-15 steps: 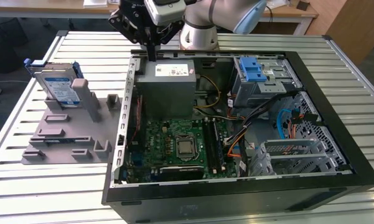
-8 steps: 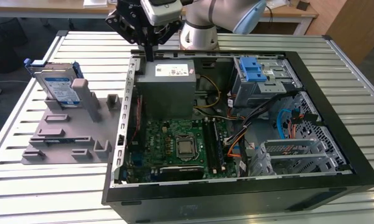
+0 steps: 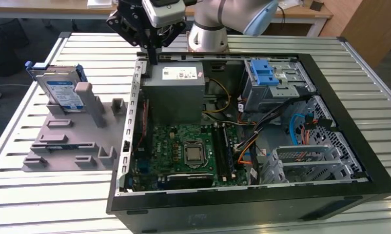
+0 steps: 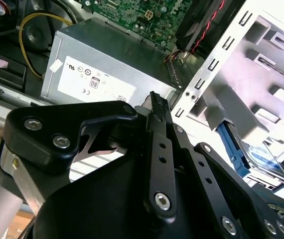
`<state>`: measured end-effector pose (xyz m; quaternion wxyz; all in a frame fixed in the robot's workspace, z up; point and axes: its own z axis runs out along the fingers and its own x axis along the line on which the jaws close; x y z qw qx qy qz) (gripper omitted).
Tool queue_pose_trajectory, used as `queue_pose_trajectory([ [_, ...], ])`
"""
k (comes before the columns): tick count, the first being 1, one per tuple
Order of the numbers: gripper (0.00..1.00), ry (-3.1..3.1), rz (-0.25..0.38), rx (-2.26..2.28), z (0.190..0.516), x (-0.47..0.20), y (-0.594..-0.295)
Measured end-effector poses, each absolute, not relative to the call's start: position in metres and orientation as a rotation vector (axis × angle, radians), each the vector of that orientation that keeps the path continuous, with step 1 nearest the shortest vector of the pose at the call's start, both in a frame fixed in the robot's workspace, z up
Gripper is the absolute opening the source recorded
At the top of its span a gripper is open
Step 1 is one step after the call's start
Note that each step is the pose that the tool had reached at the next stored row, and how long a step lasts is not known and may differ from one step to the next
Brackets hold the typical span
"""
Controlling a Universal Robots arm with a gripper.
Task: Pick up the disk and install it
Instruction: 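Reach for the disk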
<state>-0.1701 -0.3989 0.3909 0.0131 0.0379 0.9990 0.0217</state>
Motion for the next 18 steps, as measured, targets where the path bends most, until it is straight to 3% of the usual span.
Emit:
queue_pose_trajectory([
  [18,0.11,3.113,0.068,0.118,0.389,-0.181,-0.399],
])
